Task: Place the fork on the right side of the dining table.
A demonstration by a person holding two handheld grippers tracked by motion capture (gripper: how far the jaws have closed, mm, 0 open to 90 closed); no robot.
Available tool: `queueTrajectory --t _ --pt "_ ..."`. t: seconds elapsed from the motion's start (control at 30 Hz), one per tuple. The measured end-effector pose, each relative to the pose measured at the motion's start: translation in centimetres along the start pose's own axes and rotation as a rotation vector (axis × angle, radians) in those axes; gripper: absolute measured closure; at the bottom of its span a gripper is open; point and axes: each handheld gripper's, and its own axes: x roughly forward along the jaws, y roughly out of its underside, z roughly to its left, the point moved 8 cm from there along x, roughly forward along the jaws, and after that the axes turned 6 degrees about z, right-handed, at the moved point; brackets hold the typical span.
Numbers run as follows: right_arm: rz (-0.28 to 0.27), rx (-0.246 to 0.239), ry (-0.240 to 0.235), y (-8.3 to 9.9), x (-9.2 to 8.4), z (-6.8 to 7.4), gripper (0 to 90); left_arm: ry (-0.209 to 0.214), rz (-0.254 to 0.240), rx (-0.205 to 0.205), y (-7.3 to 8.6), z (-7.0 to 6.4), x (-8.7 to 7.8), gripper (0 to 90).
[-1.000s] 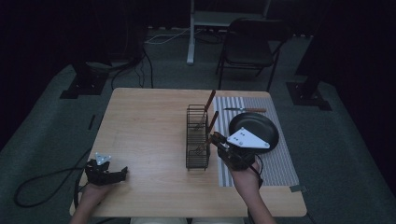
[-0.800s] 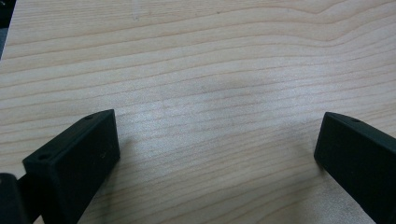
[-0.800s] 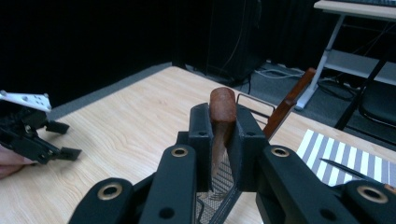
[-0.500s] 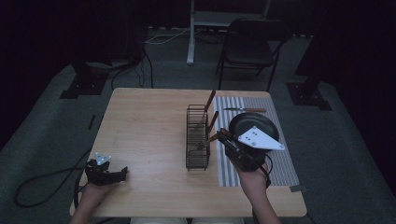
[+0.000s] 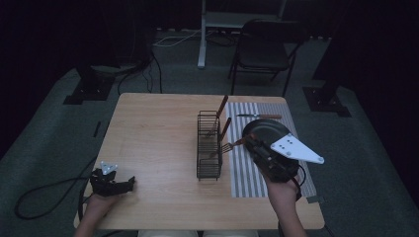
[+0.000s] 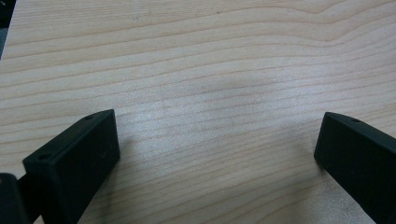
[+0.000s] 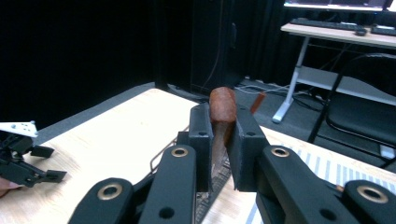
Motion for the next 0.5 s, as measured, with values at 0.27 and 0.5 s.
queueTrajectory --t 0.27,0.5 --pt "0.039 0.02 0.052 2.1 -0.3 -1.8 81.2 0.001 0.001 0.002 0.0 0.0 0.0 0.0" --pt "0.086 0.053 0.071 4.6 0.1 -2.8 81.2 0.0 0.001 0.001 0.0 0.0 0.0 0.0"
